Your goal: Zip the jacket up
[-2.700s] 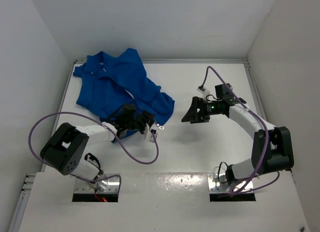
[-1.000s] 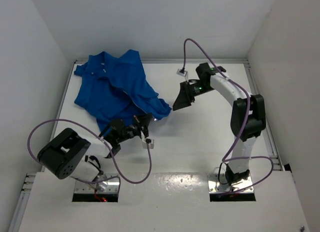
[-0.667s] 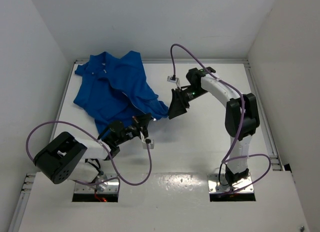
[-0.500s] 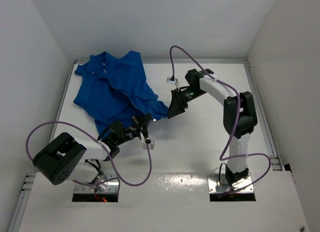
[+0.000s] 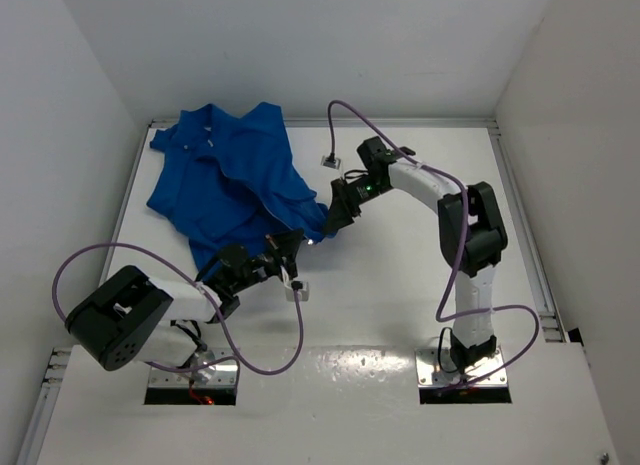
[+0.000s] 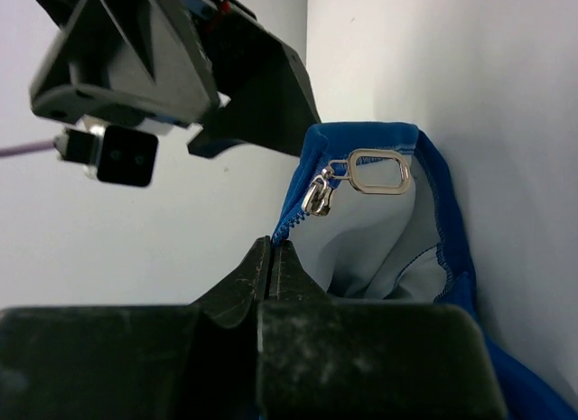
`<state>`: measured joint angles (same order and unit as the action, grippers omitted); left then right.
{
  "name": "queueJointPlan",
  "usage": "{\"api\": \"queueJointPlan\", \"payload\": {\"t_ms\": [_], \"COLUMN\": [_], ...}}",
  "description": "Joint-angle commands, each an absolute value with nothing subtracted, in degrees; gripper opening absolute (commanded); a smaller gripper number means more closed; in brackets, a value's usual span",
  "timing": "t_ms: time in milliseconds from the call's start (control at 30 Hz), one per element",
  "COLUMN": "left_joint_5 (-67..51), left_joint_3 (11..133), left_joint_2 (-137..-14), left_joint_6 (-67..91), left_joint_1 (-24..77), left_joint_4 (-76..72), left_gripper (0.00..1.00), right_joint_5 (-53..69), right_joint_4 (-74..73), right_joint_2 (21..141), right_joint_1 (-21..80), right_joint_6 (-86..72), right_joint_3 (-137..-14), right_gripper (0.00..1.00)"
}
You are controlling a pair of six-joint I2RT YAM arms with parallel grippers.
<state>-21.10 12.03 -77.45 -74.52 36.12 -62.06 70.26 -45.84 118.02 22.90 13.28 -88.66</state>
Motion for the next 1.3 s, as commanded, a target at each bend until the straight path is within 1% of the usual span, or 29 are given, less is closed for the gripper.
{"api": "queueJointPlan", "payload": {"t_ms": [0, 300, 333, 367, 400, 600, 700, 733, 767, 800, 867, 1067, 1267], "left_joint_5": [-22.9, -21.2, -20.5, -20.5, -20.5, -19.4, -19.4, -19.4, -19.4, -19.4, -19.4, -19.4, -23.5], "left_joint_3": [12.1, 13.8, 14.4, 14.4, 14.4, 15.6, 16.1, 16.6, 16.6, 16.6, 16.6, 16.1, 14.4], "left_joint_2": [-76.1, -78.4, -79.1, -79.1, -79.7, -82.2, -82.9, -82.9, -83.5, -83.5, -83.5, -83.5, -83.0], "left_joint_6": [-74.4, -75.0, -75.0, -75.0, -75.0, -75.0, -75.0, -75.0, -75.0, -75.0, -75.0, -75.0, -77.3], "left_joint_1": [37.5, 38.6, 38.6, 38.6, 38.6, 38.6, 38.6, 38.6, 38.6, 38.6, 38.6, 38.6, 38.6], "left_joint_4": [-65.1, -66.7, -66.7, -67.2, -67.2, -68.3, -68.3, -68.8, -68.8, -68.8, -69.3, -69.3, -68.8], "left_gripper": [0.0, 0.0, 0.0, 0.0, 0.0, 0.0, 0.0, 0.0, 0.0, 0.0, 0.0, 0.0, 0.0], "right_joint_5": [69.1, 71.7, 72.4, 72.9, 73.2, 75.6, 75.9, 76.1, 76.1, 76.3, 76.5, 77.1, 77.8], "right_joint_4": [-41.6, -40.7, -40.7, -40.6, -40.5, -41.0, -42.7, -42.8, -42.8, -43.0, -43.1, -42.8, -42.9], "right_joint_2": [119.4, 121.8, 121.9, 121.9, 121.8, 122.0, 122.0, 122.1, 122.1, 122.1, 122.2, 122.3, 122.8], "right_joint_1": [23.8, 23.8, 23.7, 24.0, 23.9, 24.0, 24.2, 24.2, 24.2, 24.2, 24.2, 24.2, 24.2], "right_joint_6": [10.8, 9.1, 8.9, 8.9, 8.9, 9.0, 10.4, 10.5, 10.5, 10.5, 10.5, 10.3, 9.5], "right_joint_3": [-89.0, -89.9, -90.1, -90.1, -90.2, -90.2, -90.2, -90.2, -90.2, -90.3, -90.3, -90.7, -91.8], "right_gripper": [0.71, 0.63, 0.59, 0.59, 0.57, 0.54, 0.5, 0.46, 0.46, 0.42, 0.41, 0.25, 0.24]}}
